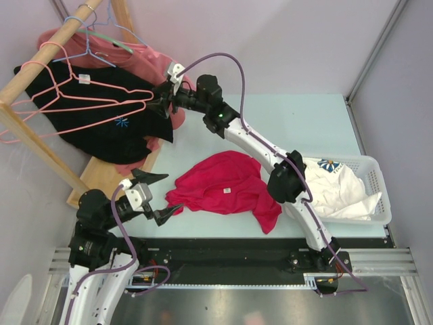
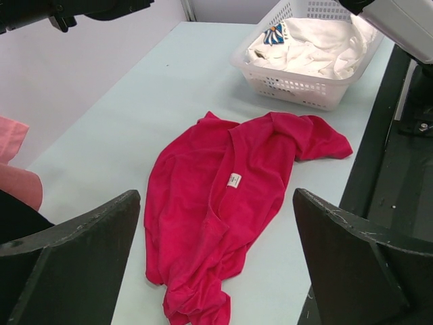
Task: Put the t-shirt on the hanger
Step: Pick up the hanger from the clothesline.
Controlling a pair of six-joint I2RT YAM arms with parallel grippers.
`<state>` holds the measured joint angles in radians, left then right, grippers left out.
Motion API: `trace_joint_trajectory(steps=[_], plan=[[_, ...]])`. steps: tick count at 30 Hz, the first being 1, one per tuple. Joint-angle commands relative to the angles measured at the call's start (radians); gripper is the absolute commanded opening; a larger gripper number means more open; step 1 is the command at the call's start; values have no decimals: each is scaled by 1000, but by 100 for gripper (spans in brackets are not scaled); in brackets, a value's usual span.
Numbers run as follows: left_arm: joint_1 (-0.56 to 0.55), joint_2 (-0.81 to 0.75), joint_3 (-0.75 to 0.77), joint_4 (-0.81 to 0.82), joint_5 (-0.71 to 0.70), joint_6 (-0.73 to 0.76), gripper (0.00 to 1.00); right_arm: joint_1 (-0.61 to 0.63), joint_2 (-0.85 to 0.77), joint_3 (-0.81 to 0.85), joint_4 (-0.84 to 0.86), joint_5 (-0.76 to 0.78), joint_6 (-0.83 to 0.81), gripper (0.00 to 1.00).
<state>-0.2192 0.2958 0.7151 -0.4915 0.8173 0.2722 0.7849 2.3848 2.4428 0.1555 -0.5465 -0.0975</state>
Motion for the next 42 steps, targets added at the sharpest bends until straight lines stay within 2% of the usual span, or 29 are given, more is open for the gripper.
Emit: trace_joint_trajectory(steps=[1, 2, 4, 7, 8, 10, 11, 14, 20, 28, 35, 42], plan=[[6, -6, -8, -2, 8, 19, 100, 11, 17, 64, 81, -21, -5, 59], [6, -6, -8, -4, 11, 24, 100, 14, 17, 62, 84, -29, -7, 54], [6, -4, -5, -4, 8, 27, 100, 22, 8, 59, 81, -38, -13, 50], [6, 2, 0, -4, 8, 28, 100, 34, -7, 55, 72, -53, -22, 37], [6, 3, 0, -1, 8, 30, 100, 34, -12, 50, 69, -59, -24, 30], [6, 6, 3, 2, 10, 28, 100, 39, -28, 39, 62, -64, -22, 22], [6, 8, 4, 4, 8, 27, 100, 40, -36, 36, 62, -69, -22, 13], [6, 11, 7, 7, 9, 27, 100, 47, -62, 18, 65, -64, -24, 0], [6, 11, 10, 8, 10, 15, 100, 39, -79, 27, 116, -21, 76, 0], [6, 19, 14, 4, 8, 16, 100, 4, -61, 65, 219, 14, 316, 0], [6, 28, 15, 8, 3, 10, 100, -7, -56, 76, 253, 28, 422, 0], [6, 32, 21, -12, -1, 25, 100, -26, -90, 49, 237, 0, 435, 0]])
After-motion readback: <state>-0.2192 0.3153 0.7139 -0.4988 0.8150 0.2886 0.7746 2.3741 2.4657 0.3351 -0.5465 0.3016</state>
